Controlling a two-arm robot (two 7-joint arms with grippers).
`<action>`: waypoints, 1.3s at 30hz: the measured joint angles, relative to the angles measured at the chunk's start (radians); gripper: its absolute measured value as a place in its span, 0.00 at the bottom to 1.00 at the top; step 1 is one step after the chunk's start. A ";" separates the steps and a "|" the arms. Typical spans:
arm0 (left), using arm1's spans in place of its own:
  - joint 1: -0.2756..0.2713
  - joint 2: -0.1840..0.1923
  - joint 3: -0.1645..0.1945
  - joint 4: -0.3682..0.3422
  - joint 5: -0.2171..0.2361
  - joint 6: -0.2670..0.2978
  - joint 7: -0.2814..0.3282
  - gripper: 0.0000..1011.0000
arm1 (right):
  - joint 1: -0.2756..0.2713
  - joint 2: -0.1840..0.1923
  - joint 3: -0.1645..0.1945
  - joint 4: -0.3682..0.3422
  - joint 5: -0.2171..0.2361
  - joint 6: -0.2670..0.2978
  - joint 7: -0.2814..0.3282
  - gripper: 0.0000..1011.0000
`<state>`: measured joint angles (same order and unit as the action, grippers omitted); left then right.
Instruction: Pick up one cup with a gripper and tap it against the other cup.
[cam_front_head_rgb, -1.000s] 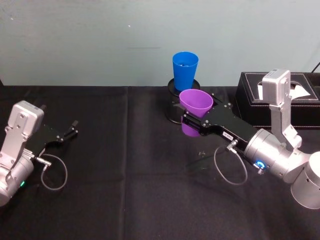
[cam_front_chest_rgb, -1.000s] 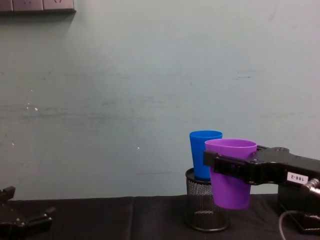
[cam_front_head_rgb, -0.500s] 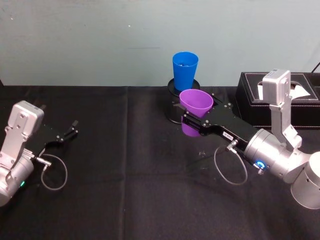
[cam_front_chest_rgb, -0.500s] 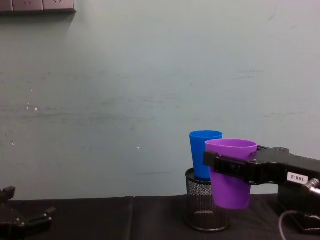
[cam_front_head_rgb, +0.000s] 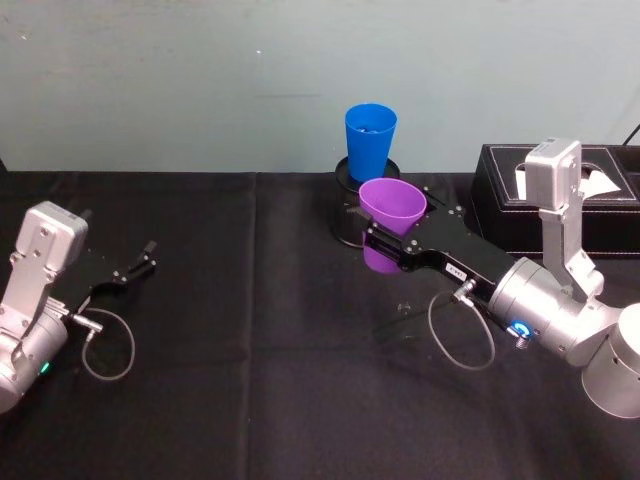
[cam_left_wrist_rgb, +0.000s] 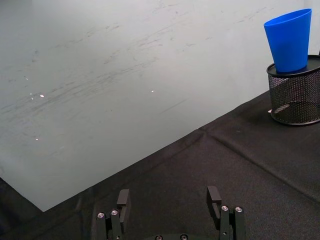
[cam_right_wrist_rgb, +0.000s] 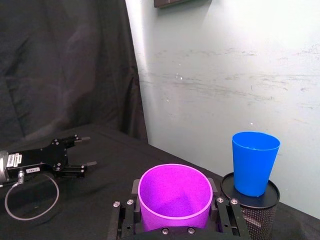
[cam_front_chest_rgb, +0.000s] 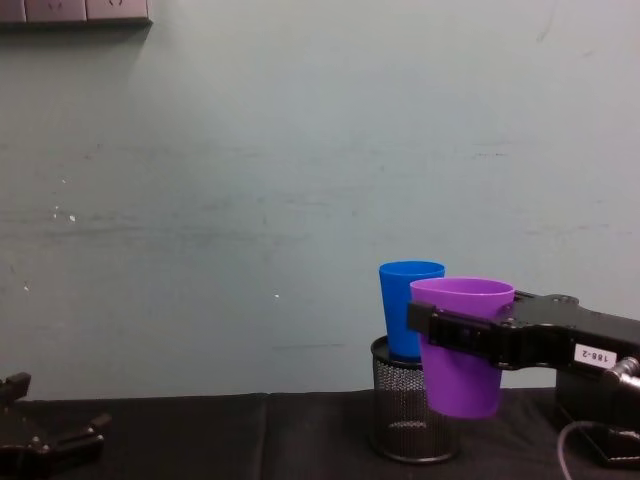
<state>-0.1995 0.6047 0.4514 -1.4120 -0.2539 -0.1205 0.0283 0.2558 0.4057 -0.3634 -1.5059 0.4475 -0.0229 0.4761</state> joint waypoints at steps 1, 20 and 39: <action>0.000 0.000 0.000 0.000 0.000 0.000 0.000 0.99 | 0.000 0.000 0.000 0.000 0.000 0.000 0.000 0.73; 0.000 0.000 0.000 0.000 0.000 0.000 0.000 0.99 | 0.000 0.000 0.000 0.000 0.000 0.000 0.000 0.73; 0.000 0.000 0.000 0.000 0.000 0.000 0.000 0.99 | 0.000 0.000 0.000 0.000 0.000 0.000 0.000 0.73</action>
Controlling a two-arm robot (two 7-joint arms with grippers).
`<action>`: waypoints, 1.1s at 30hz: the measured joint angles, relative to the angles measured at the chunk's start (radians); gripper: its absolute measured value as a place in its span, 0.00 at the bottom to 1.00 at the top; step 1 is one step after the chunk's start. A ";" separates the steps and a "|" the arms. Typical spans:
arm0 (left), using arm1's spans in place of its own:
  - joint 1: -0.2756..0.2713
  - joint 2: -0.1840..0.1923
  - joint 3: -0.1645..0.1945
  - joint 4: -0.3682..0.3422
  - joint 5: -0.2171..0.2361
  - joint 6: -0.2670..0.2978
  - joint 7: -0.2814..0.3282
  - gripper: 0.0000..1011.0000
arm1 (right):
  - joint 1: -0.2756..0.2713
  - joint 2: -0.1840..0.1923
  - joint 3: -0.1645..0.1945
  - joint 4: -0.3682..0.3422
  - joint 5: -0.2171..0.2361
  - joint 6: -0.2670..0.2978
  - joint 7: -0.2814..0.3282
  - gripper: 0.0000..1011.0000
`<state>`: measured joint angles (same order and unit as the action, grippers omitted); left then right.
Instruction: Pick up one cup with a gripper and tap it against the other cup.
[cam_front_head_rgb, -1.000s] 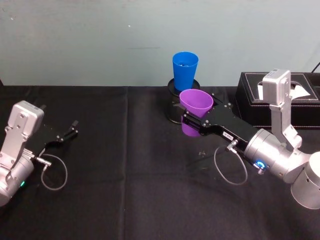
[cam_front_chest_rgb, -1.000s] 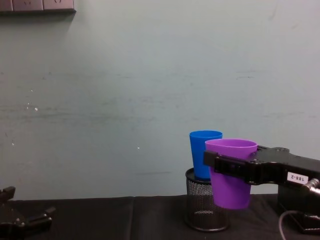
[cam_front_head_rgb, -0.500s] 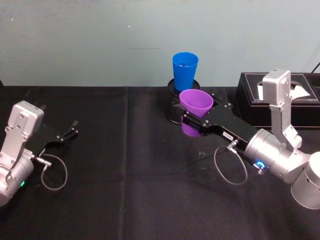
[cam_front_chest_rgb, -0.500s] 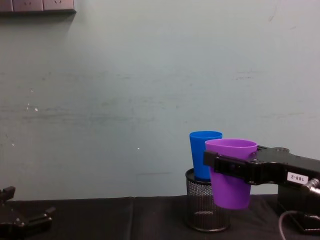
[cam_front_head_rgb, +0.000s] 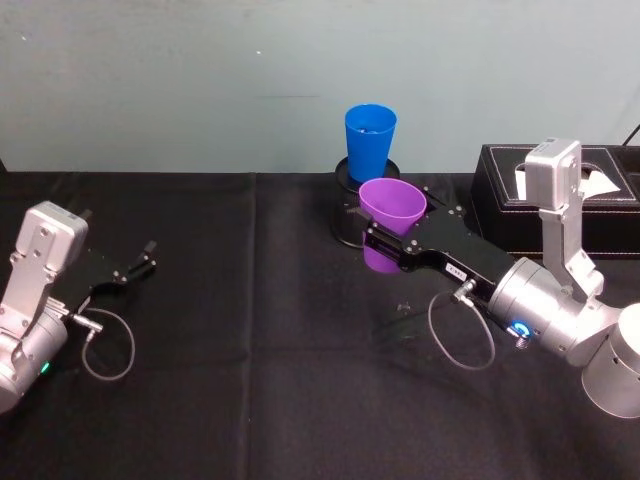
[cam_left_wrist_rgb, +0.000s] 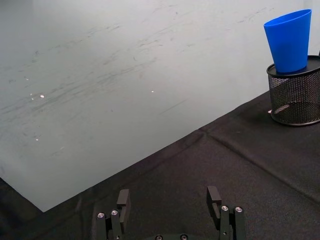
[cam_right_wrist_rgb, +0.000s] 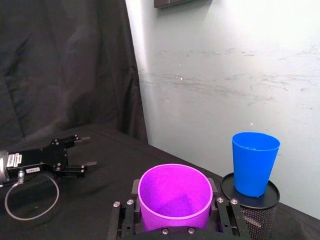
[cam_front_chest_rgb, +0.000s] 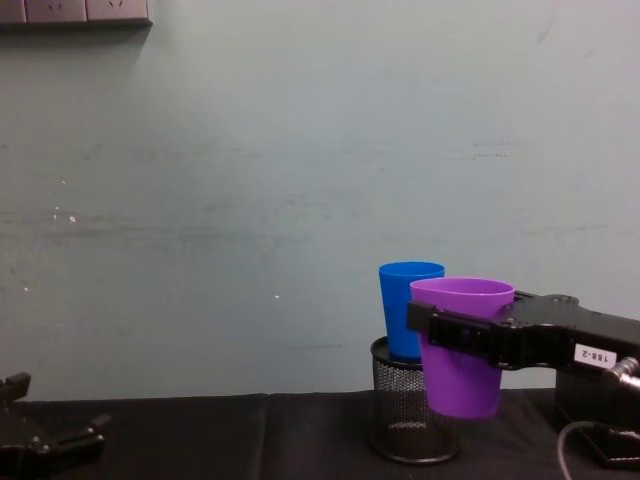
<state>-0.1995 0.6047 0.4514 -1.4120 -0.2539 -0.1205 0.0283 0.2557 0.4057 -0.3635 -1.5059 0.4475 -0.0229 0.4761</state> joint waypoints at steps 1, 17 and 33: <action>0.000 0.000 0.000 0.000 0.000 0.000 0.000 0.99 | 0.000 0.000 0.000 0.000 0.000 0.000 0.000 0.73; 0.000 0.000 0.000 0.000 0.000 0.000 0.000 0.99 | 0.000 0.000 0.000 0.000 0.000 0.000 0.000 0.73; 0.000 0.000 0.000 0.000 0.000 0.000 0.000 0.99 | 0.000 0.000 0.000 0.000 0.000 0.000 0.000 0.73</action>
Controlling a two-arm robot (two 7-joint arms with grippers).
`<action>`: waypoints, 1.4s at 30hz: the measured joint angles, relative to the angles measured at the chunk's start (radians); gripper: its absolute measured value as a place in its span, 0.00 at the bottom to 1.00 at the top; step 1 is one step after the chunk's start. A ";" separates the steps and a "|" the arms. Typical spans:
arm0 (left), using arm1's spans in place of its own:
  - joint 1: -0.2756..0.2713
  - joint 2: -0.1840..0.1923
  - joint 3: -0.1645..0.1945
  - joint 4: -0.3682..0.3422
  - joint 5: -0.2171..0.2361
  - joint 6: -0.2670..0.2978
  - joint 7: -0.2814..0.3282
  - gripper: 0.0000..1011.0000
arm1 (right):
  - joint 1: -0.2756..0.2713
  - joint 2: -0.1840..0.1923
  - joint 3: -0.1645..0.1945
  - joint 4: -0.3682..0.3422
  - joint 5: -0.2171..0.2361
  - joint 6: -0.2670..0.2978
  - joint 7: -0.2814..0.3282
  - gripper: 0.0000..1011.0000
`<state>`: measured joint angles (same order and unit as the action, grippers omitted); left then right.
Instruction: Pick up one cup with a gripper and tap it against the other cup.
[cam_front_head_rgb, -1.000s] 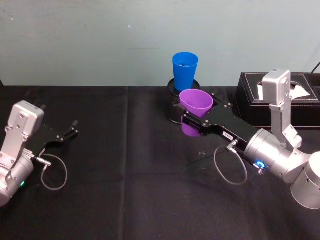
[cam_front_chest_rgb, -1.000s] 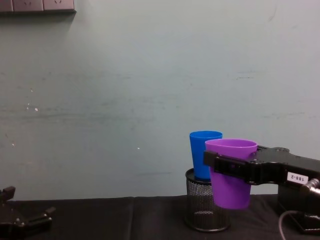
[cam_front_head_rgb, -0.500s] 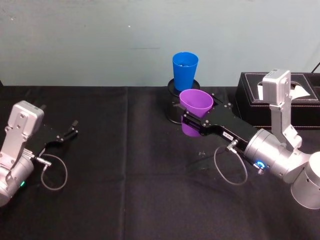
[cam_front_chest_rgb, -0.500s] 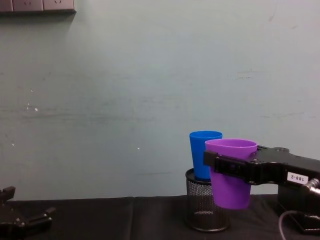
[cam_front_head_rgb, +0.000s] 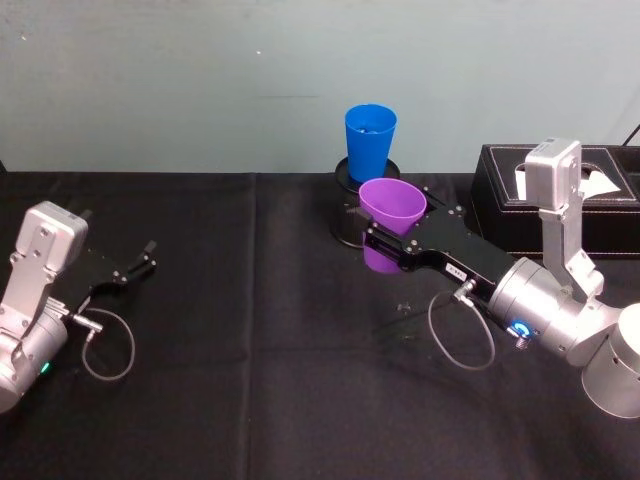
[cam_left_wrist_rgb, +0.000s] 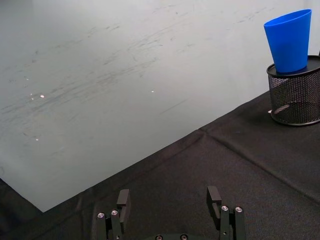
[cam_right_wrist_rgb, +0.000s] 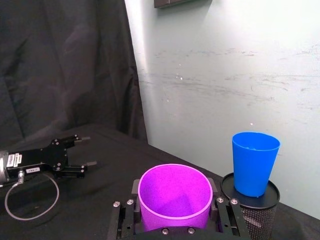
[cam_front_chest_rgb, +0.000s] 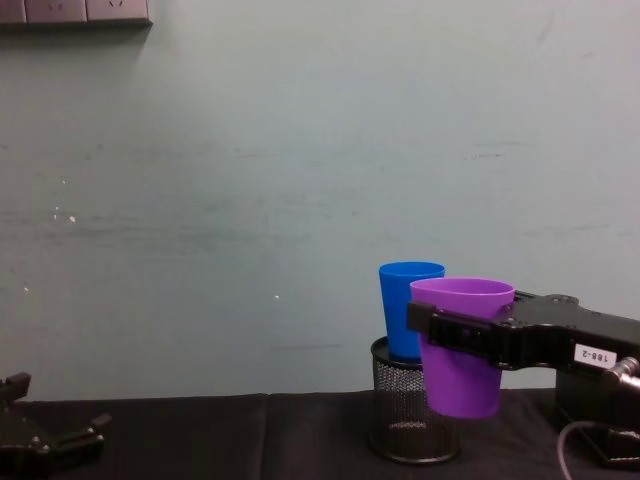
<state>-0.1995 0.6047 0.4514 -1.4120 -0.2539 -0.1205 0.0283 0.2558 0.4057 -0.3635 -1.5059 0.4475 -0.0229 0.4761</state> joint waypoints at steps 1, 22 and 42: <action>0.000 0.000 0.000 0.000 0.000 0.000 0.000 0.99 | 0.000 0.000 0.000 0.000 0.000 0.000 0.000 0.73; 0.000 0.000 0.000 0.000 0.000 0.000 0.000 0.99 | 0.000 0.000 0.000 0.000 0.000 0.000 0.000 0.73; 0.000 0.000 0.000 0.000 0.000 0.000 0.000 0.99 | 0.141 -0.074 -0.033 0.183 -0.024 0.000 -0.005 0.73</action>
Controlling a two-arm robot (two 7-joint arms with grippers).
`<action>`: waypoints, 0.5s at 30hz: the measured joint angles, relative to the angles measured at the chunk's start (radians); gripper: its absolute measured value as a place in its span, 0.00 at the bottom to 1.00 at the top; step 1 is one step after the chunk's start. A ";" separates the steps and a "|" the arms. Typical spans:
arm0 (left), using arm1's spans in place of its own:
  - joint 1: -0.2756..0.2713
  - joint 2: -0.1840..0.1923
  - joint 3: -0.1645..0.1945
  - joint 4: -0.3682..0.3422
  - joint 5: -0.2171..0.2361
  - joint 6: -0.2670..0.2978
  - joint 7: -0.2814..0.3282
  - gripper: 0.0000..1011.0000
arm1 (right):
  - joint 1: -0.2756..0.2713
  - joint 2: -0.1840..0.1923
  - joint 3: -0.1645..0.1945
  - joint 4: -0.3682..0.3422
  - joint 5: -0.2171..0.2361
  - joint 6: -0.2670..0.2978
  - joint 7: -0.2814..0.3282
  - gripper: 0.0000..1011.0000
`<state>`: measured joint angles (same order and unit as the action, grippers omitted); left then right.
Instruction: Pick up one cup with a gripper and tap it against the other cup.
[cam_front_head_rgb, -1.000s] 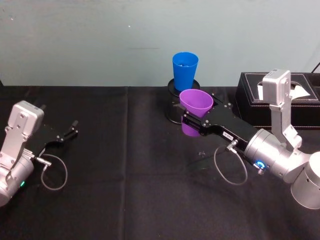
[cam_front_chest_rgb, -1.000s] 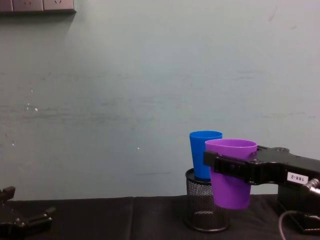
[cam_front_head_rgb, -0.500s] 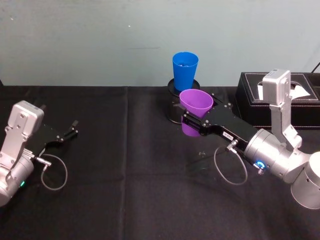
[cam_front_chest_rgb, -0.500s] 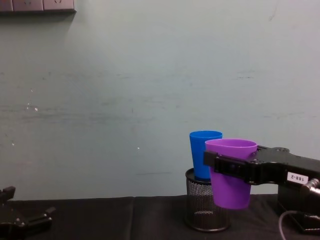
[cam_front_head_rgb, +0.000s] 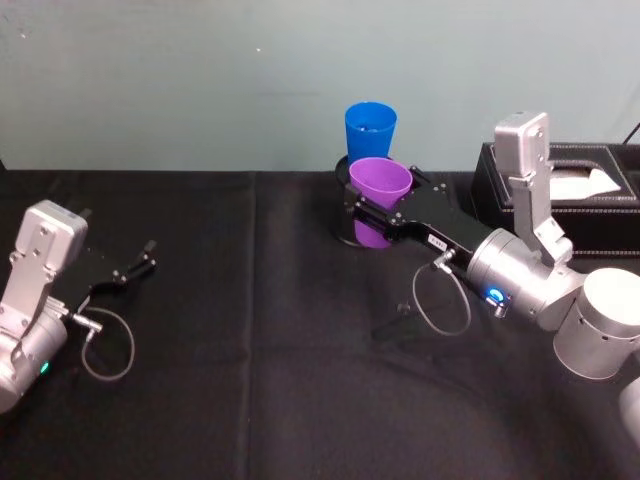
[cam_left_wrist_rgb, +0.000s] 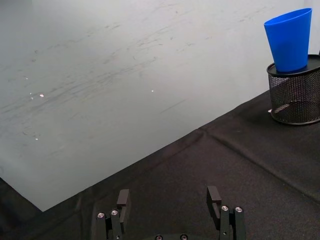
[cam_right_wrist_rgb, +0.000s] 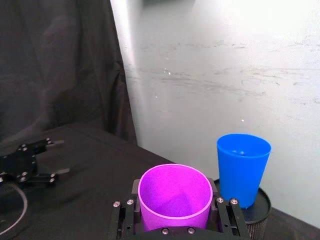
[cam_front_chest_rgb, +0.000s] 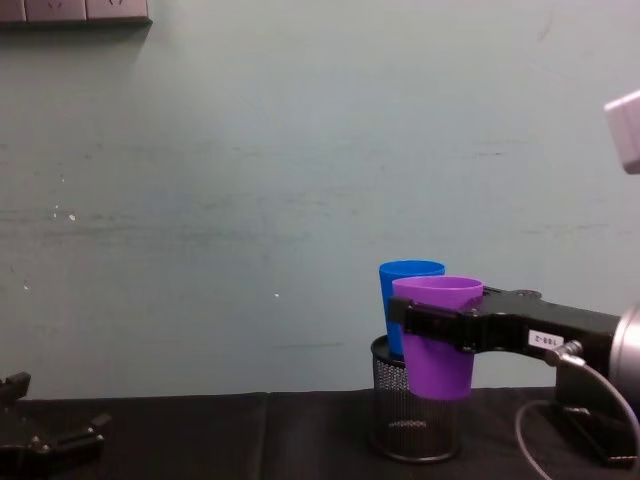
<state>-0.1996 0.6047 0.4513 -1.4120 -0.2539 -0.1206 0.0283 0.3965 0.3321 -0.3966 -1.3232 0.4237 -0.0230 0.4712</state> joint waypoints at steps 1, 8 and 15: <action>0.000 0.000 0.000 0.000 0.000 0.000 0.000 0.99 | 0.009 -0.004 -0.002 0.012 -0.002 -0.002 0.001 0.73; 0.000 0.000 0.000 0.000 0.000 0.000 0.000 0.99 | 0.079 -0.039 -0.014 0.111 -0.025 -0.021 0.002 0.73; 0.000 0.000 0.000 0.000 0.000 0.000 0.000 0.99 | 0.140 -0.077 -0.016 0.213 -0.053 -0.058 -0.001 0.73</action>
<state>-0.1995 0.6047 0.4514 -1.4120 -0.2539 -0.1206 0.0283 0.5367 0.2547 -0.4129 -1.1101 0.3704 -0.0813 0.4698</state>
